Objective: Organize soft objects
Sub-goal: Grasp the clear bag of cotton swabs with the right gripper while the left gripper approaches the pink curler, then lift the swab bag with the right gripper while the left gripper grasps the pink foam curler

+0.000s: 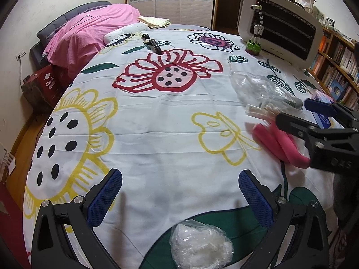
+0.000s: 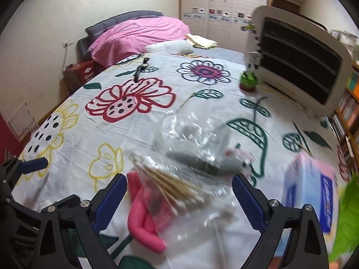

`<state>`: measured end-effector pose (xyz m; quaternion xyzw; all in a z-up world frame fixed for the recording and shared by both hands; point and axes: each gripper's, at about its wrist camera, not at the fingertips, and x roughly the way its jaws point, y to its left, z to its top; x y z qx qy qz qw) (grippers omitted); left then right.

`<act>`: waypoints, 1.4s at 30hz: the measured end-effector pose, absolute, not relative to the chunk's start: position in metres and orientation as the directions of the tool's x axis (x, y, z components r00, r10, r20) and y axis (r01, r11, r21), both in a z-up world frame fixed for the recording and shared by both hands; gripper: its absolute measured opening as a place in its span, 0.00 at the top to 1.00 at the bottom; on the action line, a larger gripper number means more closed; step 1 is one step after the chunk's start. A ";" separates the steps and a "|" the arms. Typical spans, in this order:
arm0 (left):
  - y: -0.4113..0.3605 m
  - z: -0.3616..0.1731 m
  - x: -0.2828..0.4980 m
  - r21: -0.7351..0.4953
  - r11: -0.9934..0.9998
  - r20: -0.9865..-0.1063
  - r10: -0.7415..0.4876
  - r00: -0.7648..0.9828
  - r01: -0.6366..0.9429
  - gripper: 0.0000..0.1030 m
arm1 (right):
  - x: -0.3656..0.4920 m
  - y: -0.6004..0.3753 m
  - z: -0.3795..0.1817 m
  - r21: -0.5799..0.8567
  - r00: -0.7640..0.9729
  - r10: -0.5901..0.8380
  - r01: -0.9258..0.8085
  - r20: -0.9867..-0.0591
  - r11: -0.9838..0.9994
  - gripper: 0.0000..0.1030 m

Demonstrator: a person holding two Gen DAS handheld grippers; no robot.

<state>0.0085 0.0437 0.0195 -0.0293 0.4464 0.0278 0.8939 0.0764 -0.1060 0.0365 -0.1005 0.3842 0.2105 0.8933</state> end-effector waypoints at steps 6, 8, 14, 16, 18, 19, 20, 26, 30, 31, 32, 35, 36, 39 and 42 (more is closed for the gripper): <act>0.044 0.017 0.012 -0.028 0.997 -0.805 0.023 0.593 -0.076 0.00 | 0.095 -0.116 0.027 0.024 0.582 0.319 -0.456 -0.748 0.889 0.34; 0.044 0.017 0.013 -0.029 0.997 -0.805 0.020 0.593 -0.074 0.00 | 0.093 -0.120 0.030 0.046 0.579 0.330 -0.449 -0.746 0.892 0.50; 0.036 0.022 0.014 -0.025 0.998 -0.795 0.011 0.607 -0.051 0.00 | 0.085 -0.139 0.032 0.147 0.554 0.363 -0.396 -0.749 0.907 0.68; 0.033 0.025 0.014 -0.025 0.999 -0.791 0.006 0.611 -0.042 0.00 | 0.079 -0.145 0.034 0.169 0.557 0.372 -0.382 -0.743 0.909 0.72; 0.030 0.027 0.014 -0.028 0.999 -0.789 -0.002 0.614 -0.033 0.00 | 0.069 -0.152 0.038 0.188 0.566 0.379 -0.368 -0.732 0.911 0.75; 0.027 0.028 0.014 -0.032 0.999 -0.789 -0.009 0.615 -0.026 0.00 | 0.067 -0.155 0.039 0.194 0.567 0.380 -0.361 -0.731 0.912 0.75; 0.025 0.029 0.015 -0.036 0.999 -0.788 -0.016 0.615 -0.020 0.00 | 0.064 -0.158 0.039 0.208 0.567 0.386 -0.354 -0.728 0.912 0.76; 0.004 0.037 0.018 -0.066 0.997 -0.786 -0.076 0.614 0.039 0.00 | 0.041 -0.173 0.042 0.270 0.575 0.415 -0.324 -0.705 0.907 0.78; -0.013 0.040 0.025 -0.086 0.994 -0.789 -0.114 0.604 0.074 0.00 | 0.030 -0.182 0.048 0.294 0.598 0.422 -0.305 -0.681 0.906 0.78; -0.017 0.041 0.027 -0.084 0.993 -0.789 -0.114 0.603 0.078 0.00 | 0.028 -0.184 0.049 0.298 0.602 0.422 -0.301 -0.677 0.906 0.78; -0.021 0.041 0.029 -0.081 0.993 -0.789 -0.114 0.604 0.082 0.00 | 0.025 -0.188 0.050 0.304 0.608 0.423 -0.294 -0.672 0.906 0.78; -0.033 0.040 0.036 -0.067 0.994 -0.793 -0.108 0.600 0.091 0.00 | 0.018 -0.198 0.053 0.309 0.626 0.412 -0.273 -0.662 0.911 0.78; -0.036 0.039 0.038 -0.068 0.993 -0.794 -0.112 0.598 0.096 0.00 | 0.014 -0.202 0.054 0.309 0.636 0.407 -0.265 -0.656 0.913 0.78; -0.049 0.033 0.046 -0.045 0.994 -0.804 -0.093 0.587 0.096 0.00 | 0.008 -0.212 0.057 0.318 0.650 0.403 -0.252 -0.645 0.914 0.78; -0.057 0.028 0.050 -0.036 0.995 -0.816 -0.083 0.573 0.092 0.04 | 0.003 -0.221 0.059 0.314 0.665 0.390 -0.238 -0.637 0.919 0.78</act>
